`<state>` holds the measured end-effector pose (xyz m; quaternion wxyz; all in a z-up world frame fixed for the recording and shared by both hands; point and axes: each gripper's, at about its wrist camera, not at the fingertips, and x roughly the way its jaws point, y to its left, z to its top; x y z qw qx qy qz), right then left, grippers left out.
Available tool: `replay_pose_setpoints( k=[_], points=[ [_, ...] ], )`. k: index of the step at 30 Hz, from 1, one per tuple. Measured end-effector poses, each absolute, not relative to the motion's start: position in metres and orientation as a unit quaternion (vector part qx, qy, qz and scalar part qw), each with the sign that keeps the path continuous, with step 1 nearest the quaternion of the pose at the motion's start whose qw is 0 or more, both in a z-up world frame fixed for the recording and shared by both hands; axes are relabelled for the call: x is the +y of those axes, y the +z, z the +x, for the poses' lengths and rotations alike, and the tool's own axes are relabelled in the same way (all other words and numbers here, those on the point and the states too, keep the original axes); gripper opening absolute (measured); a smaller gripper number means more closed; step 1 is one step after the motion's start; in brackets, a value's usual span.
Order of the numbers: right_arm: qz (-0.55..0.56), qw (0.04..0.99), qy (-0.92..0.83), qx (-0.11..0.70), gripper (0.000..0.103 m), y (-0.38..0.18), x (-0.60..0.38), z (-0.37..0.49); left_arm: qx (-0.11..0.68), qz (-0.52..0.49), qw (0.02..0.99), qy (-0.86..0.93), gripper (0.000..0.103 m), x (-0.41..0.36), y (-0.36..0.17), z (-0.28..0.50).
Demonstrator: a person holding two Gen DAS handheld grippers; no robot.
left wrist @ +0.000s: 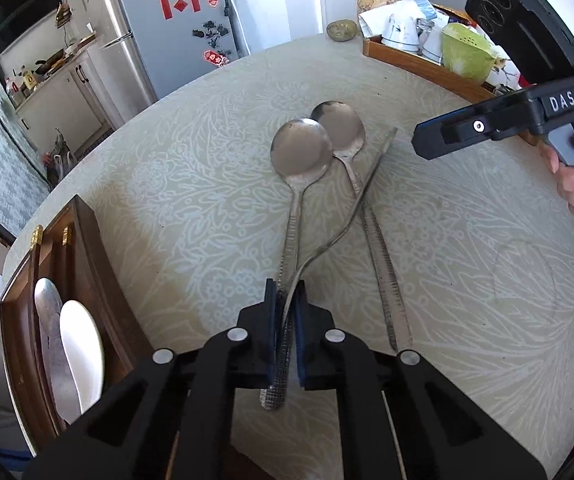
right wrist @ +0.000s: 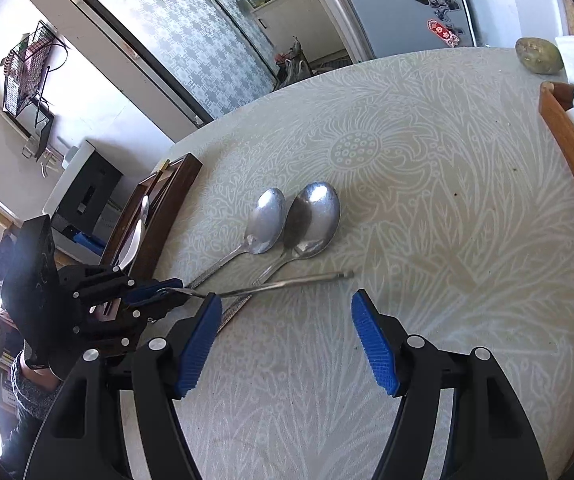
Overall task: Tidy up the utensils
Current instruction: 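Grasp the steel fork by its handle with the left tool, then carry the fork into the wooden tray and open the left tool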
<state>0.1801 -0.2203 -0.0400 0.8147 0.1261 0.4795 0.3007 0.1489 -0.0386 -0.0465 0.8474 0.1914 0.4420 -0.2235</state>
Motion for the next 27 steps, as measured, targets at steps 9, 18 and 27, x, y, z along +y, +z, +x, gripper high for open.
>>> replay_pose_setpoints(
  k=[9, 18, 27],
  points=[
    [0.2, 0.807, 0.276, 0.483, 0.066, -0.046, -0.244, 0.186, 0.42, 0.142, 0.867, -0.228, 0.005, -0.034, -0.024, 0.135],
    [0.246, 0.793, 0.261, 0.492, 0.062, -0.051, -0.228, 0.187, 0.401, 0.115, 0.88, -0.227, 0.004, -0.042, -0.019, 0.12],
    [0.143, 0.832, 0.183, 0.503, 0.058, -0.04, -0.19, 0.179, 0.376, 0.128, 0.892, -0.217, 0.005, -0.065, -0.021, 0.099]
  ],
)
